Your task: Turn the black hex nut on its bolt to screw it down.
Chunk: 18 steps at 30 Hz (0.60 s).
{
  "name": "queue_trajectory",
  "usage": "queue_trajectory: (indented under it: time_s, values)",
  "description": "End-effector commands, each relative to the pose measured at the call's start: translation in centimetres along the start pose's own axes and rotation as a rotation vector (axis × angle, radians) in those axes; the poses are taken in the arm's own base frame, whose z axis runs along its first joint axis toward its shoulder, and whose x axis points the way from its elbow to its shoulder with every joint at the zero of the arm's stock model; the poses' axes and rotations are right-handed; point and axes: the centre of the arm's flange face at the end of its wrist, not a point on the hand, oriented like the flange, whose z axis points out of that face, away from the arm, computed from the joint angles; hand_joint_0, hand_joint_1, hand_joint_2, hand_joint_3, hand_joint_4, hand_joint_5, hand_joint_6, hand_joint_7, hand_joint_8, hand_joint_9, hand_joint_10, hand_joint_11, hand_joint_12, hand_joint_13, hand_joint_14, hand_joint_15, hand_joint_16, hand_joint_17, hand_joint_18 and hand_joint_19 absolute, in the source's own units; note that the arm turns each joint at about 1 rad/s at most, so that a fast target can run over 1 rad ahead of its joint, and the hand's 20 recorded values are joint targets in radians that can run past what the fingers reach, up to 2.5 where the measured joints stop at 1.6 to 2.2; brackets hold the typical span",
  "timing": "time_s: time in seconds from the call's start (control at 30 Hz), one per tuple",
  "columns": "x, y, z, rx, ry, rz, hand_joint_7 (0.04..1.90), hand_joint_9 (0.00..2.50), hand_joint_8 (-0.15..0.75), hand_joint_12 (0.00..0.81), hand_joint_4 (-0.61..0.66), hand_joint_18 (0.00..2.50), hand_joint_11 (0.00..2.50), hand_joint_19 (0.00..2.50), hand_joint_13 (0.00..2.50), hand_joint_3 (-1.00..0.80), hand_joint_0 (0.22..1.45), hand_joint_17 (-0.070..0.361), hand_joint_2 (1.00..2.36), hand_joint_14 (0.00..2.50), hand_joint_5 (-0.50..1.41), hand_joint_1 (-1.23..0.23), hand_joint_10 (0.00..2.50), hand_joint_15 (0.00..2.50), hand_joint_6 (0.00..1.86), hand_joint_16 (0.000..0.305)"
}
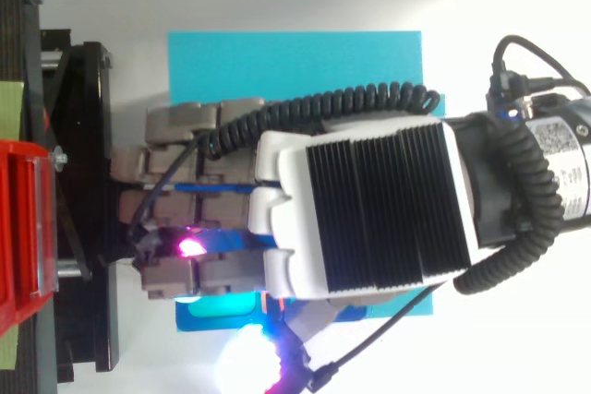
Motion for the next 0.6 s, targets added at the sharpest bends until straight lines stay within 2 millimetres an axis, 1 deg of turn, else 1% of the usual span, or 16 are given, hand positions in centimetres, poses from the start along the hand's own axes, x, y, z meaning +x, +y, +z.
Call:
queue_trajectory:
  time_s: [0.0, 0.07, 0.3, 0.43, 0.57]
  values:
    - [0.36, 0.78, -0.05, 0.005, 0.027, 0.002, 1.2, 0.67, 0.211, 0.337, 0.14, 0.36, 0.0, 0.31, 0.51, -0.5, 0.51, 0.096, 1.0, 0.0, -0.02, -0.27, 0.0, 0.0, 0.51, 0.043]
    - [0.48, 1.16, -0.03, 0.006, 0.036, 0.003, 1.21, 0.67, 0.212, 0.338, 0.15, 0.37, 0.0, 0.31, 0.51, -0.5, 0.51, 0.096, 1.0, 0.0, -0.02, -0.28, 0.0, 0.0, 0.5, 0.043]
    - [0.63, 1.39, -0.12, 0.004, 0.05, 0.004, 1.21, 0.67, 0.21, 0.34, 0.15, 0.36, 0.0, 0.32, 0.5, -0.5, 0.51, 0.098, 1.0, 0.0, -0.02, -0.28, 0.0, 0.0, 0.5, 0.043]
    - [0.69, 1.39, -0.19, 0.004, 0.057, 0.004, 1.27, 0.67, 0.212, 0.341, 0.12, 0.36, 0.0, 0.32, 0.5, -0.5, 0.51, 0.098, 1.0, 0.0, -0.01, -0.28, 0.0, 0.0, 0.5, 0.043]
    - [0.81, 1.1, -0.43, 0.005, 0.072, 0.006, 1.37, 0.69, 0.215, 0.34, 0.12, 0.37, 0.0, 0.32, 0.5, -0.5, 0.51, 0.098, 1.0, 0.0, -0.01, -0.28, 0.0, 0.0, 0.5, 0.043]
